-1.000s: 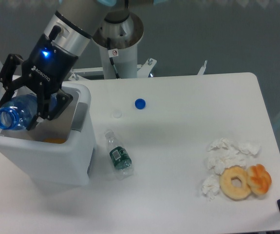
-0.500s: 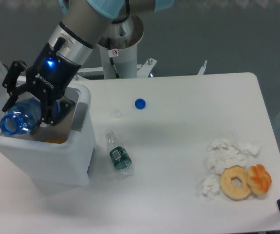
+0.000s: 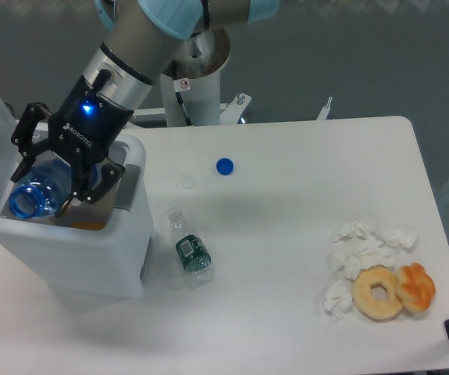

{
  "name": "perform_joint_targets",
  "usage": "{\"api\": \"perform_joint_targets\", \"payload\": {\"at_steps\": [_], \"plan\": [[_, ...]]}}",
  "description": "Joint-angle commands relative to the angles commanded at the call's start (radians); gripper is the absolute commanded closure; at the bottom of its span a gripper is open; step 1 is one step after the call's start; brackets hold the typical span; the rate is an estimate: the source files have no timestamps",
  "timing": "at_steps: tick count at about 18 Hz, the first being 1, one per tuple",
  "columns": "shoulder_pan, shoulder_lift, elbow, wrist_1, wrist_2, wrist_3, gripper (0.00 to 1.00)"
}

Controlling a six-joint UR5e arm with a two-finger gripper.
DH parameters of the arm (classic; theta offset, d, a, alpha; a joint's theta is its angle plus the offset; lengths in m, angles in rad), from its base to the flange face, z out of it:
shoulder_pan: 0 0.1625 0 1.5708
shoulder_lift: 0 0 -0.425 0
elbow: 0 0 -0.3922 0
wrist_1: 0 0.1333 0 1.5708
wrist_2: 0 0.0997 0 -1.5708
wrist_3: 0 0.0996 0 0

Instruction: Place the plastic bottle in the trash can

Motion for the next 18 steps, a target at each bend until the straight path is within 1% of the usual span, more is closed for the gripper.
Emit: {"api": "perform_joint_targets", "payload": {"at_steps": [4,6,10,11,12,15,16,18], "plan": [[-0.002,-0.002,0.000,0.000,0.000,0.000,0.24],[-0.002,0.000,0.000,-0.002,0.002,0.002,0.19],[-0.002,0.000,-0.011,0.000,0.002,0.011,0.19],[-0.002,0.000,-0.015,-0.002,0.002,0.018,0.15],[-0.002,0.000,-0.015,-0.002,0.002,0.029,0.06],[0.000,0.002,-0.015,-0.002,0.002,0.032,0.04],[0.002,0.002,-0.015,-0.002,0.002,0.032,0.01],[0.005,0.003,-0.006,-0.002,0.003,0.032,0.00]]}}
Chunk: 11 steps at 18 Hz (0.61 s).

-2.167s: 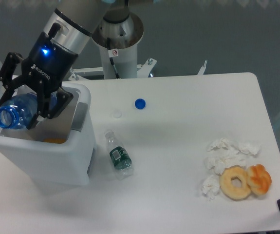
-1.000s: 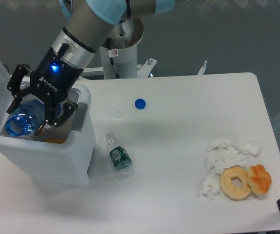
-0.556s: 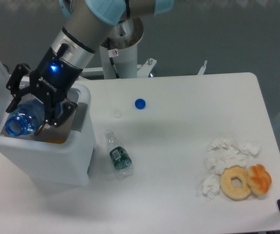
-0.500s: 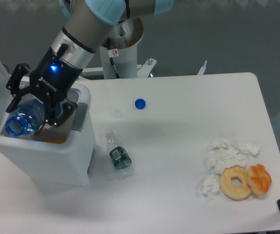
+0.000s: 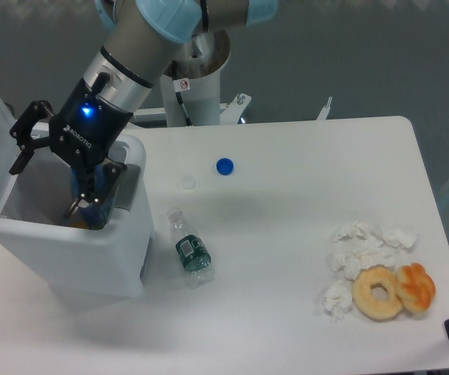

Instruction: Place the plastic bottle in the trash can

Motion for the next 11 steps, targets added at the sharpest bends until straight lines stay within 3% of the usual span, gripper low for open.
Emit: {"api": "perform_joint_targets", "payload": {"at_steps": [3,9,11], "plan": [[0.050,0.026,0.006,-0.003,0.005,0.002,0.00],[0.244,0.043,0.015,-0.006,0.038,0.040,0.00],[0.279,0.026,0.018,-0.009,0.124,0.115,0.00]]}}
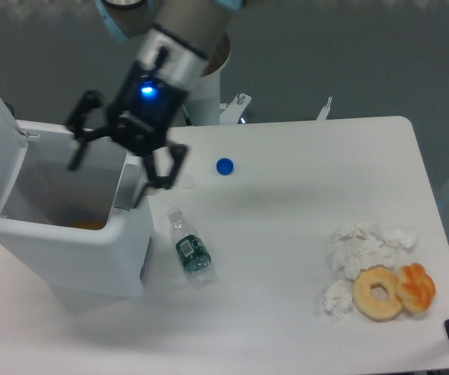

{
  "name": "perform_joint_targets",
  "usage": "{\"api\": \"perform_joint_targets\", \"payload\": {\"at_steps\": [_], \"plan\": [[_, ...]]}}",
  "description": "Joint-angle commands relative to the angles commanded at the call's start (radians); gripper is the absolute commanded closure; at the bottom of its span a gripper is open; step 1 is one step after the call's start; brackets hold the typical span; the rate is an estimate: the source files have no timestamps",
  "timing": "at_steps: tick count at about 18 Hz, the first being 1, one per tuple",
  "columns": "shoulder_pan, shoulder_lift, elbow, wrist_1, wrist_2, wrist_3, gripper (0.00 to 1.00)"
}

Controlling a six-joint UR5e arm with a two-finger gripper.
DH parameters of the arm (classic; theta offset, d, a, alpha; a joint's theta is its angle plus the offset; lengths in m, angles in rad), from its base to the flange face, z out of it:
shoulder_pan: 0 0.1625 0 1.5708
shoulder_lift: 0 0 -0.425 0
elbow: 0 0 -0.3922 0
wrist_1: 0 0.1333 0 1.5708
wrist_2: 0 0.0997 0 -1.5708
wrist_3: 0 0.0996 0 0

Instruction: Place the plastic bottle in the trash can

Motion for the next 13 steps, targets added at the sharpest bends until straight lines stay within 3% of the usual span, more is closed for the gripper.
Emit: {"api": "perform_joint_targets", "payload": {"at_steps": [6,10,13], "plan": [[0.019,-0.032,0.000,-0.005,0.308,0.244,0.00],[0.017,-0.052,0.003,-0.003,0.407,0.322,0.00],[0.019,-0.052,0.000,-0.005,0.419,0.370,0.00]]}}
